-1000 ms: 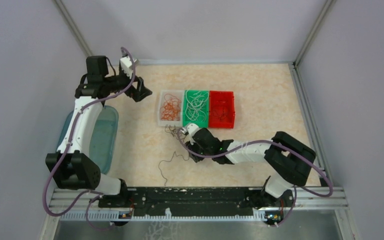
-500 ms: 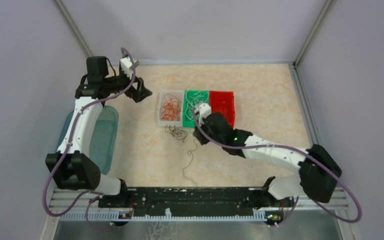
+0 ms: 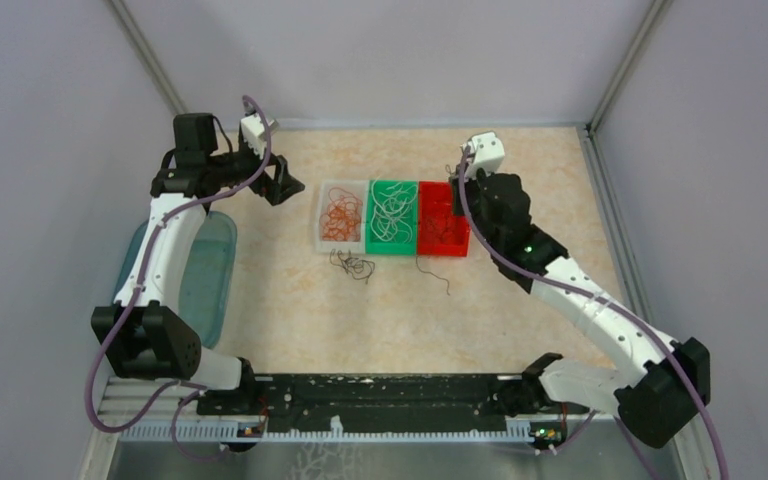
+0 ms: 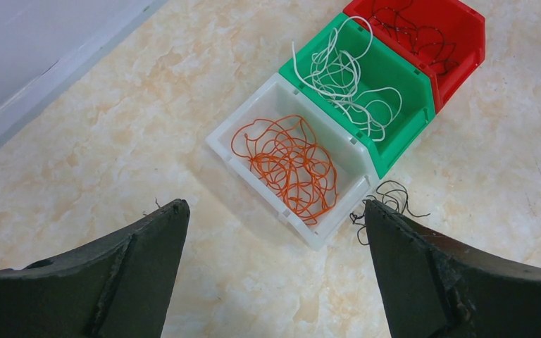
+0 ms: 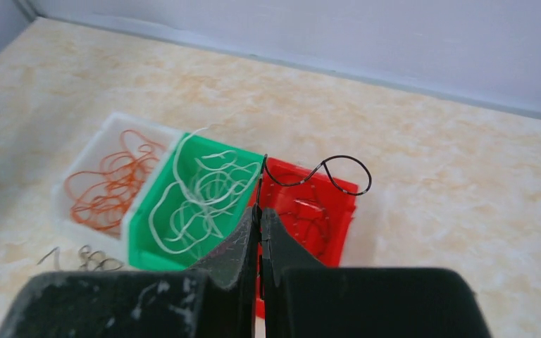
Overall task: Untangle the cables
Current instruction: Place the cable in the bin.
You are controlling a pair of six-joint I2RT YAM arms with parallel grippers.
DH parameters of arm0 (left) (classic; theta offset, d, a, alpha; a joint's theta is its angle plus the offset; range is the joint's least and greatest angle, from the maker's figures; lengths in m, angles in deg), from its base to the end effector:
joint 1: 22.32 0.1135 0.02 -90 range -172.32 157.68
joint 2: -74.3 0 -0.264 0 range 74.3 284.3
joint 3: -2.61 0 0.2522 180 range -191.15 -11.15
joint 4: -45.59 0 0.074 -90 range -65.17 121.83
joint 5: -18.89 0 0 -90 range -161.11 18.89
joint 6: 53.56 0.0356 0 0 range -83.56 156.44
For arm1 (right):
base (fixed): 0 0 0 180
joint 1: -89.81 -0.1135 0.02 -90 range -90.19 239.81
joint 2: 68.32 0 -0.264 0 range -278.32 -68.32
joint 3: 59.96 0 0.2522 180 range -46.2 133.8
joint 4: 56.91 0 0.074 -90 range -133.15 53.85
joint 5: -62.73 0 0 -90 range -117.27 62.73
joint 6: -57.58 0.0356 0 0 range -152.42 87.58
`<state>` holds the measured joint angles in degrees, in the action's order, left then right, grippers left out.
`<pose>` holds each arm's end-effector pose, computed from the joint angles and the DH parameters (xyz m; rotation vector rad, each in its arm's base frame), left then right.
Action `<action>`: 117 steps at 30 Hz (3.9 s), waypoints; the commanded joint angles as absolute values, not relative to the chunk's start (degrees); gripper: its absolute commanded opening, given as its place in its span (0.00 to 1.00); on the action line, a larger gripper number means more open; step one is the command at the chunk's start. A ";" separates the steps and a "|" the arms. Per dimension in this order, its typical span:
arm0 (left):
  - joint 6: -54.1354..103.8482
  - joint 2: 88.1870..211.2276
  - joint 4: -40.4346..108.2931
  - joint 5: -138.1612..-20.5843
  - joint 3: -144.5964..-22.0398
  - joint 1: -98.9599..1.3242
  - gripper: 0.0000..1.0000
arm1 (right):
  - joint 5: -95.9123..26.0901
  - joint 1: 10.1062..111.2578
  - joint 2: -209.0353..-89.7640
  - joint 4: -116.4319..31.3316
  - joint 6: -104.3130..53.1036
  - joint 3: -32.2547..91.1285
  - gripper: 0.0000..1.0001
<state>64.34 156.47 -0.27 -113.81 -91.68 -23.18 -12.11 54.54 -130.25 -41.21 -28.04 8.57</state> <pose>0.3135 -0.0289 0.3724 0.8946 1.8195 -0.5062 0.2122 0.1387 0.3583 -0.2702 1.7111 0.2822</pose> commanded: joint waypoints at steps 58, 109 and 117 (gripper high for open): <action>62.42 157.44 1.94 -115.23 -94.19 -22.84 0.99 | -23.84 63.97 -169.14 -49.80 -18.01 15.68 0.00; 61.94 157.01 2.64 -111.53 -94.02 -22.74 1.00 | -4.69 50.37 -151.12 -41.38 -27.80 18.28 0.58; 61.95 157.96 2.66 -111.51 -93.38 -21.12 1.00 | -13.81 33.37 -156.13 -48.98 -23.87 12.51 0.71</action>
